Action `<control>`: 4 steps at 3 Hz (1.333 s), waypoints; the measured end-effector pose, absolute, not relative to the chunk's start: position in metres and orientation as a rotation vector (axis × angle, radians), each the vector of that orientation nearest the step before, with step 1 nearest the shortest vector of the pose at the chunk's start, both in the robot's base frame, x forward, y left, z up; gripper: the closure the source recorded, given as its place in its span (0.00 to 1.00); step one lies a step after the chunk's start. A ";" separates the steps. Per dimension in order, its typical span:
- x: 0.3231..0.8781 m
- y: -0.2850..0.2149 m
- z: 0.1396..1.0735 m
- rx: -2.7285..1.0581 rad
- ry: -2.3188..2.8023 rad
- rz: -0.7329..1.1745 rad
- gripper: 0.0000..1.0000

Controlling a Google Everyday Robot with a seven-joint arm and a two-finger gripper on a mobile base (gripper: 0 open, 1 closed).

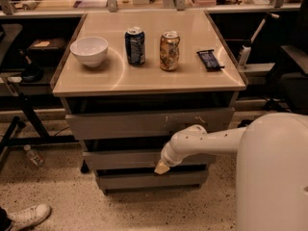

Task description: Open middle drawer

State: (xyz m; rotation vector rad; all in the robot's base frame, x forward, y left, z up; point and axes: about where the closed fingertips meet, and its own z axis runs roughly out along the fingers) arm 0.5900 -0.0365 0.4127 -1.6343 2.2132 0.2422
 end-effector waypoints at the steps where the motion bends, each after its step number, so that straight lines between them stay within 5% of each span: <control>1: 0.590 -0.036 0.413 -1.634 2.213 0.242 0.66; 2: 0.590 -0.036 0.413 -1.634 2.213 0.242 0.89; 3: 0.590 -0.036 0.413 -1.634 2.213 0.242 1.00; 4: 0.590 -0.036 0.413 -1.634 2.213 0.242 1.00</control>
Offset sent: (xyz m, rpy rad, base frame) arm 0.0000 0.0000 0.0000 0.0000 0.0000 0.0000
